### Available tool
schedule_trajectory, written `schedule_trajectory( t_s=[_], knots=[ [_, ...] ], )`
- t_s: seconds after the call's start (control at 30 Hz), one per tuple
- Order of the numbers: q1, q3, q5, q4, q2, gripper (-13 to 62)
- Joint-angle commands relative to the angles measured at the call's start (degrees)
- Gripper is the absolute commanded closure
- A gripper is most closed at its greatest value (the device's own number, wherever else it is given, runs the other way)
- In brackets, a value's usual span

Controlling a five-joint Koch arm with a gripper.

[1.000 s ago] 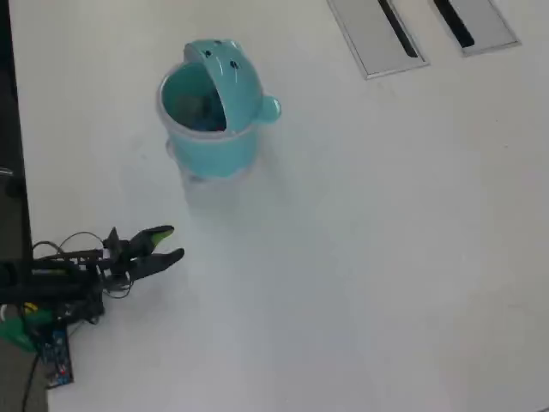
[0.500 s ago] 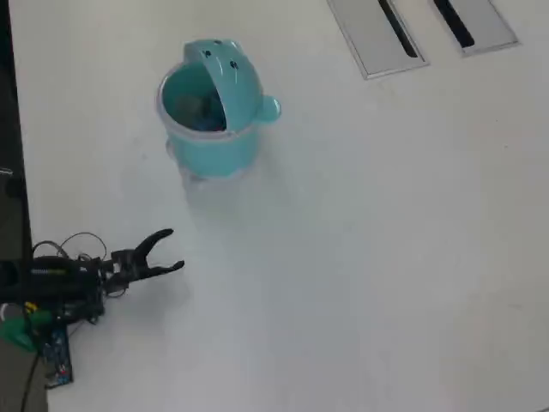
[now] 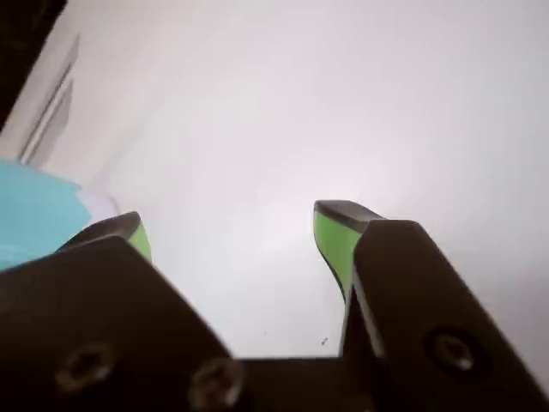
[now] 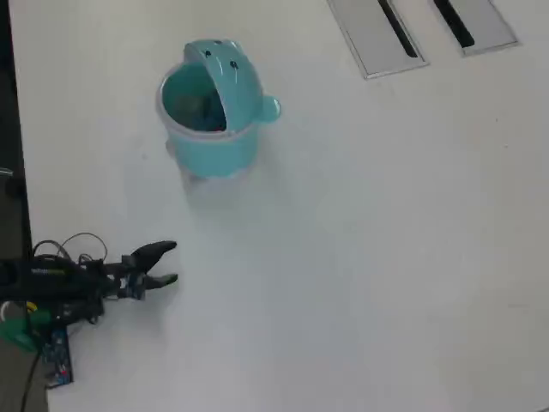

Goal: Grasp RGB lego blocks and put them in the bin one by one.

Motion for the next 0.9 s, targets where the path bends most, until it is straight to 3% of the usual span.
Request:
schedule_trajectory(
  t_s=[0.0,0.5,0.87],
  knots=[
    [1.23,4.22,4.48,-0.44,3.34,13.5],
    [0.26,4.22,20.83,5.45,3.34,12.7],
    [-1.23,4.22,21.71,15.12,2.90,12.7]
  ],
)
